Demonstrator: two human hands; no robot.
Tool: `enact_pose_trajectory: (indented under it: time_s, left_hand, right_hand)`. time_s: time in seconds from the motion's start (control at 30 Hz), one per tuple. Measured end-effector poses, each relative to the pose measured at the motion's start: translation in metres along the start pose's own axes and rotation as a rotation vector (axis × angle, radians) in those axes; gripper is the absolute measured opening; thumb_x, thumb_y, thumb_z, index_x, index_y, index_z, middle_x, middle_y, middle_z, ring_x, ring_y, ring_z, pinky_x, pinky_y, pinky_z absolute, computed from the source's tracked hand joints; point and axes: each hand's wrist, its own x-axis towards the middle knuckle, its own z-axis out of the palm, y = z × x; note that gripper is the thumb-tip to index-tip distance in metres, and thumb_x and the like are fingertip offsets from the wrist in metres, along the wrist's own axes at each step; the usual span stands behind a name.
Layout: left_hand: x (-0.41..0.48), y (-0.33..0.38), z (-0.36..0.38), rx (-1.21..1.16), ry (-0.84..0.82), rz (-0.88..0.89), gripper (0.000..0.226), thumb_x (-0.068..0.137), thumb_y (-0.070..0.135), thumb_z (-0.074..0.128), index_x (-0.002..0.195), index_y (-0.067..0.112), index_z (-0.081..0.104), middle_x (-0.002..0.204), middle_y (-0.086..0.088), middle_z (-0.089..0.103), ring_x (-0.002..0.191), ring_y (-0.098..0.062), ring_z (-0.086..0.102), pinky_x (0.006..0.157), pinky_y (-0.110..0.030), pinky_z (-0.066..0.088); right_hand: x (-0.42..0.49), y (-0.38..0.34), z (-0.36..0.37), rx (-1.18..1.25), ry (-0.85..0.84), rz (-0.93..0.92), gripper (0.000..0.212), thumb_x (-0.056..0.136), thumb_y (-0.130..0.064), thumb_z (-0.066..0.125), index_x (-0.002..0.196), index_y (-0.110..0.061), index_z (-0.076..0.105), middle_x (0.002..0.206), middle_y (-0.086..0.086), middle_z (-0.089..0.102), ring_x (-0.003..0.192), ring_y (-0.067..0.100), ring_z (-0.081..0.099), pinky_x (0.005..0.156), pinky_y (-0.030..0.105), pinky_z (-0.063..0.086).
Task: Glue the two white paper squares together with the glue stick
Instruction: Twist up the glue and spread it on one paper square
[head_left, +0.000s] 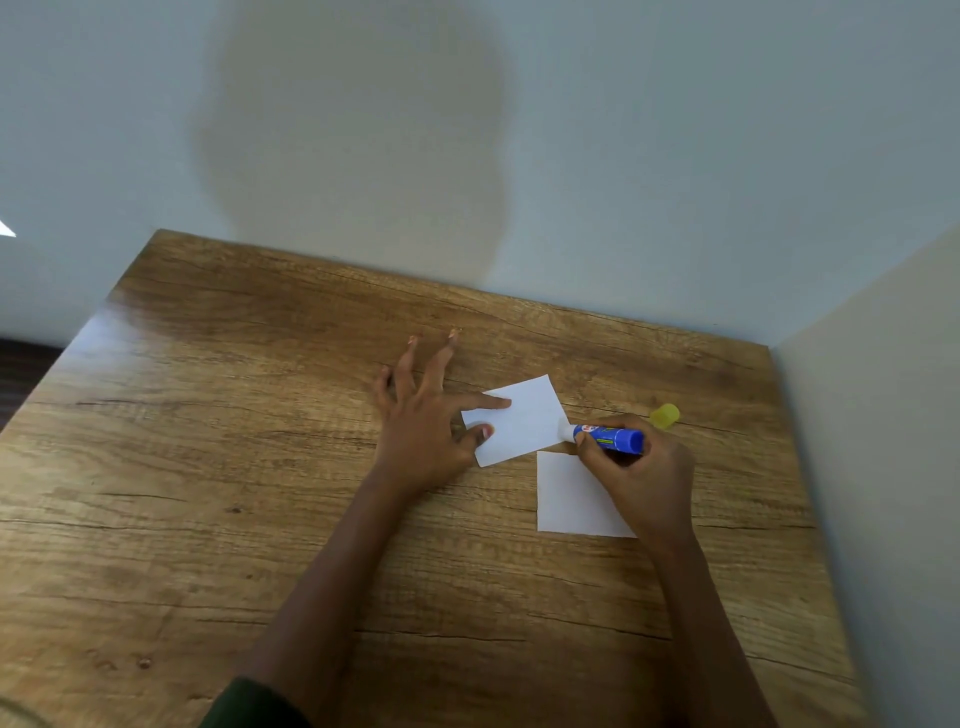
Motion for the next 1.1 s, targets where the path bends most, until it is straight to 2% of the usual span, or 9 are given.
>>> enact_pose_trajectory:
  time_s: [0.17, 0.37, 0.5, 0.57, 0.63, 0.7, 0.83, 1.0, 1.1]
  left_hand:
    - [0.0, 0.0, 0.0, -0.002, -0.006, 0.0, 0.033, 0.078, 0.046, 0.062, 0.109, 0.057, 0.058, 0.159, 0.011, 0.0, 0.144, -0.026, -0.015, 0.111, -0.053, -0.009]
    - [0.0, 0.0, 0.0, 0.003, -0.004, 0.003, 0.035, 0.078, 0.047, 0.062, 0.111, 0.058, 0.056, 0.159, 0.01, 0.001, 0.144, -0.027, -0.014, 0.11, -0.053, -0.007]
    - [0.0, 0.0, -0.001, 0.01, 0.003, 0.013, 0.033, 0.078, 0.047, 0.062, 0.108, 0.06, 0.056, 0.159, 0.011, 0.002, 0.144, -0.027, -0.013, 0.11, -0.053, -0.006]
    - [0.0, 0.0, -0.001, 0.019, -0.001, 0.015, 0.031, 0.079, 0.048, 0.061, 0.107, 0.06, 0.057, 0.159, 0.011, 0.002, 0.144, -0.027, -0.013, 0.11, -0.054, -0.006]
    - [0.0, 0.0, -0.001, 0.015, -0.004, 0.016, 0.03, 0.079, 0.048, 0.06, 0.107, 0.059, 0.058, 0.159, 0.011, 0.002, 0.144, -0.027, -0.013, 0.11, -0.055, -0.006]
    - [0.0, 0.0, -0.001, 0.006, -0.006, 0.018, 0.029, 0.08, 0.048, 0.058, 0.107, 0.059, 0.058, 0.159, 0.009, 0.002, 0.144, -0.028, -0.013, 0.111, -0.055, -0.006]
    - [0.003, 0.0, -0.004, -0.082, -0.045, -0.006, 0.031, 0.079, 0.055, 0.042, 0.104, 0.058, 0.06, 0.159, 0.009, 0.001, 0.143, -0.025, -0.016, 0.111, -0.053, -0.008]
    - [0.004, 0.0, -0.008, -0.092, -0.121, -0.01, 0.041, 0.078, 0.065, 0.031, 0.107, 0.058, 0.059, 0.159, 0.009, -0.005, 0.142, -0.026, -0.02, 0.11, -0.056, -0.012]
    - [0.005, -0.001, -0.011, -0.106, -0.153, -0.01, 0.033, 0.081, 0.061, 0.041, 0.109, 0.058, 0.058, 0.159, 0.009, -0.007, 0.142, -0.027, -0.021, 0.11, -0.056, -0.015]
  right_hand:
    - [0.002, -0.001, -0.004, -0.011, 0.006, 0.045, 0.014, 0.075, -0.022, 0.077, 0.08, -0.012, 0.068, 0.064, -0.001, 0.061, 0.06, 0.02, 0.057, 0.055, 0.028, 0.044]
    - [0.001, -0.003, -0.006, 0.077, 0.015, 0.09, 0.016, 0.075, -0.023, 0.077, 0.074, -0.02, 0.061, 0.062, -0.006, 0.059, 0.057, 0.013, 0.053, 0.054, 0.023, 0.041]
    - [0.0, -0.005, -0.007, 0.366, 0.068, 0.254, 0.011, 0.076, -0.024, 0.075, 0.075, -0.016, 0.067, 0.069, 0.005, 0.069, 0.065, 0.023, 0.065, 0.066, 0.032, 0.051]
    - [0.0, -0.007, -0.009, 0.628, 0.08, 0.386, 0.007, 0.08, -0.02, 0.071, 0.082, -0.014, 0.068, 0.066, -0.002, 0.07, 0.062, 0.017, 0.068, 0.07, 0.036, 0.057]
    - [0.002, -0.006, -0.011, 0.771, 0.075, 0.456, 0.01, 0.083, -0.018, 0.068, 0.089, -0.01, 0.067, 0.058, -0.003, 0.063, 0.058, 0.012, 0.063, 0.067, 0.036, 0.061]
    - [0.003, -0.006, -0.013, 0.847, 0.054, 0.477, 0.009, 0.084, -0.017, 0.066, 0.09, -0.01, 0.067, 0.063, 0.005, 0.055, 0.06, 0.012, 0.058, 0.062, 0.034, 0.061]
    - [0.004, -0.002, -0.015, 0.826, -0.028, 0.444, 0.01, 0.086, -0.016, 0.064, 0.093, -0.012, 0.069, 0.068, 0.008, 0.054, 0.064, 0.013, 0.058, 0.056, 0.031, 0.06]
    - [0.002, -0.002, -0.011, 0.794, -0.238, 0.346, 0.015, 0.08, -0.017, 0.066, 0.094, -0.013, 0.068, 0.071, 0.006, 0.061, 0.066, 0.013, 0.061, 0.058, 0.038, 0.06]
    - [0.0, -0.001, -0.009, 0.852, -0.388, 0.344, 0.041, 0.063, -0.038, 0.082, 0.093, -0.012, 0.069, 0.073, 0.009, 0.063, 0.064, 0.016, 0.062, 0.066, 0.044, 0.06]
